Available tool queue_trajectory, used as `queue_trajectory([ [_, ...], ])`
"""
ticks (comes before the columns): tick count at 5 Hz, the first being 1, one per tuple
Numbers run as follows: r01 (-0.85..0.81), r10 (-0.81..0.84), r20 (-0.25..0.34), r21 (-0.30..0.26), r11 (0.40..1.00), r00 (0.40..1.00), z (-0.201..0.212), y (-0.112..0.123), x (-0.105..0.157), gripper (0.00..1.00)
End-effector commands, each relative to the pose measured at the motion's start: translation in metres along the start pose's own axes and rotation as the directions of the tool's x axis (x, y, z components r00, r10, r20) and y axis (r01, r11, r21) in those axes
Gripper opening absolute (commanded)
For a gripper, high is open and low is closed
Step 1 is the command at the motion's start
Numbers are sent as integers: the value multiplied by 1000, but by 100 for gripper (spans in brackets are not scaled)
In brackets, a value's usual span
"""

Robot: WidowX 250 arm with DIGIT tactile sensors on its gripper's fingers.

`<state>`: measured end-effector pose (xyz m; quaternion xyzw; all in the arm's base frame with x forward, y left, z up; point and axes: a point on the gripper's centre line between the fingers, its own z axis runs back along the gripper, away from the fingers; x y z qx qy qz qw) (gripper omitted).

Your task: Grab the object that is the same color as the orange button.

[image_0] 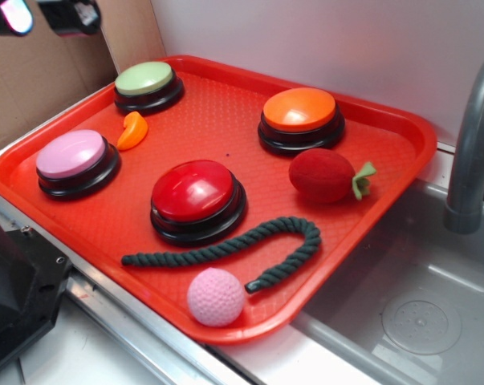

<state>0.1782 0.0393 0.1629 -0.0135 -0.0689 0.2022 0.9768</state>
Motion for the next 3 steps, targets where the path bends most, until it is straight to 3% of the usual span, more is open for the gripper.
queue_trajectory([
  [1,-157,154,69,50,986,986,-52,30,38,100],
  [3,-227,218,140,49,973,966,-103,37,56,100],
])
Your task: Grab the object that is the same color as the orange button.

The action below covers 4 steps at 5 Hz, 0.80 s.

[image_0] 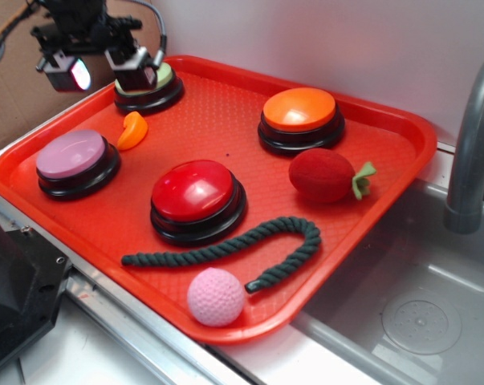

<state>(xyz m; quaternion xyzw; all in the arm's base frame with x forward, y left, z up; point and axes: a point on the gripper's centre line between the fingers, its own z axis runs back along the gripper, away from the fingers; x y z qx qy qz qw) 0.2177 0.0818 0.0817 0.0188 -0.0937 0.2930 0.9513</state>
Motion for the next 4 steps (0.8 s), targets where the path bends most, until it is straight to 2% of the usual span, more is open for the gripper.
queue_trajectory([
  [1,-51,51,65,-2,999,997,-36,10,20,100],
  [3,-52,52,-3,-53,997,999,-56,13,18,100],
  [4,-48,47,-18,-55,997,999,-60,12,16,100],
])
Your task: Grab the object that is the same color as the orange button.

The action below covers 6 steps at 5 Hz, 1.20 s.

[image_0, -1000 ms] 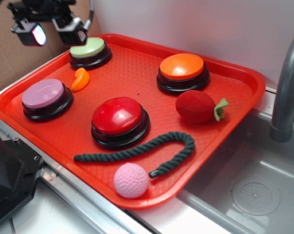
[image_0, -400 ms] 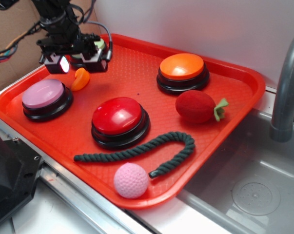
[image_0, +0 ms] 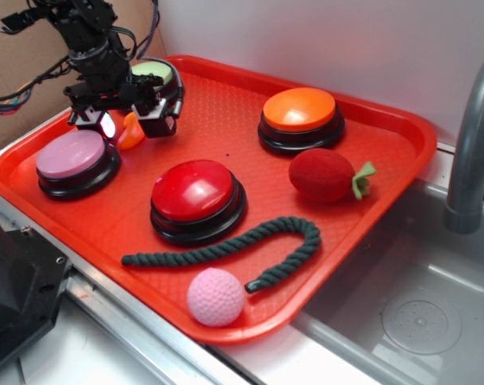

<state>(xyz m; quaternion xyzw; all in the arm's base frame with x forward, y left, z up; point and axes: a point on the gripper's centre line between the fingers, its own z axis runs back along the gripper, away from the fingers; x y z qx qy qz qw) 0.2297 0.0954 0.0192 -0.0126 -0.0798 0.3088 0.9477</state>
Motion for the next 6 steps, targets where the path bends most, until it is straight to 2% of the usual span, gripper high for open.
queue_trajectory([
  [1,-1,1,20,1,1000,1000,4,5,10,0],
  [4,-35,35,19,-4,999,999,5,5,12,0],
  [6,-30,34,64,-64,997,997,49,-15,16,0],
])
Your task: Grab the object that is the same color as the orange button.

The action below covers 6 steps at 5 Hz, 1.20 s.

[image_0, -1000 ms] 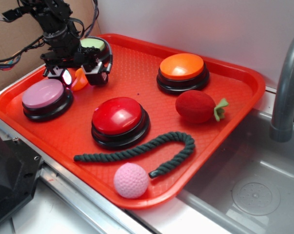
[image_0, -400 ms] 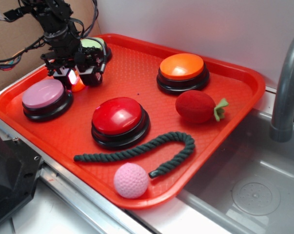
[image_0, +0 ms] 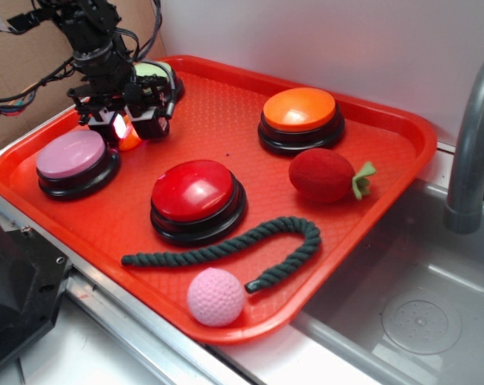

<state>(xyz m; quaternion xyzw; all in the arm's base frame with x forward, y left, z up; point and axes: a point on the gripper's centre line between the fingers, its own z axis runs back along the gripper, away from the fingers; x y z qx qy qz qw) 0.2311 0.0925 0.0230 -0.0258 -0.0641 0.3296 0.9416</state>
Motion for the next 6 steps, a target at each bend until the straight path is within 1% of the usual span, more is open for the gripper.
queue_trajectory([
  [1,95,-86,115,-78,992,990,75,-34,4,0],
  [2,222,-218,66,-61,973,974,97,-50,-11,0],
  [3,350,-351,5,-74,934,936,116,-65,-30,0],
  [4,439,-443,-40,-86,895,896,126,-72,-45,0],
  [5,487,-493,-61,-93,868,868,130,-72,-56,0],
  [6,429,-438,-94,-105,897,894,130,-63,-53,0],
])
